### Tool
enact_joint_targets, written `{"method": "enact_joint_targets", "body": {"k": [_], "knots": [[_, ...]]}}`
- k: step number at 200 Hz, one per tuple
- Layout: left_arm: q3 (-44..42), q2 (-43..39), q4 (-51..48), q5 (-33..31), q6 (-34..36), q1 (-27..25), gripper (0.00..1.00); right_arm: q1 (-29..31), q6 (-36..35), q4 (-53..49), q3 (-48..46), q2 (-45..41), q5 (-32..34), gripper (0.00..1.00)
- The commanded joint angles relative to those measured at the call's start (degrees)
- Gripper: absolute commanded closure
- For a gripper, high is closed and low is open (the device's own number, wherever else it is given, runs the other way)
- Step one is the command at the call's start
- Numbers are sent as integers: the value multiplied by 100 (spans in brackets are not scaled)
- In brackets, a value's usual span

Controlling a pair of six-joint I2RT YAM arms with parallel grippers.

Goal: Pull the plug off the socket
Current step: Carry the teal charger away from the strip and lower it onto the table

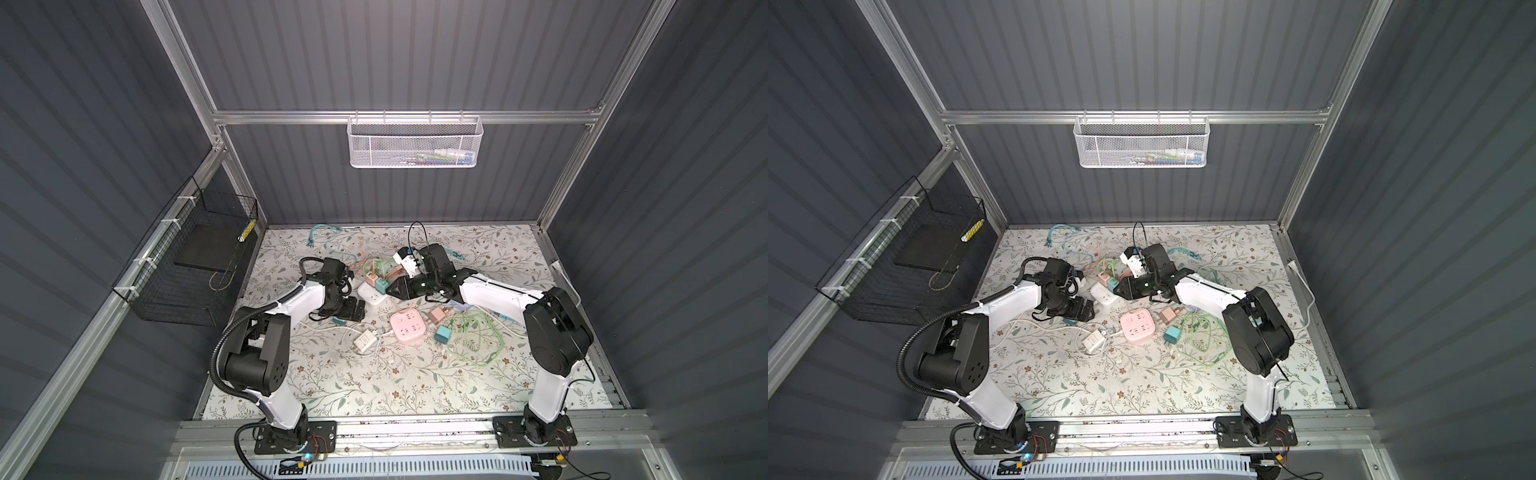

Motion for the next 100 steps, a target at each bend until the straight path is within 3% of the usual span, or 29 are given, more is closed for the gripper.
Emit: {"method": "enact_joint_targets", "body": {"k": [1,40,100], "knots": [[-170,-331,282,160,133,12,0,79,259,260,-93,23,-205,73],[-245,-358,386,409,200,12,0,308,432,353,4,62,-325,73],[-366,-444,502,557,197,12,0,636,768,333,536,808,-228,71]]}}
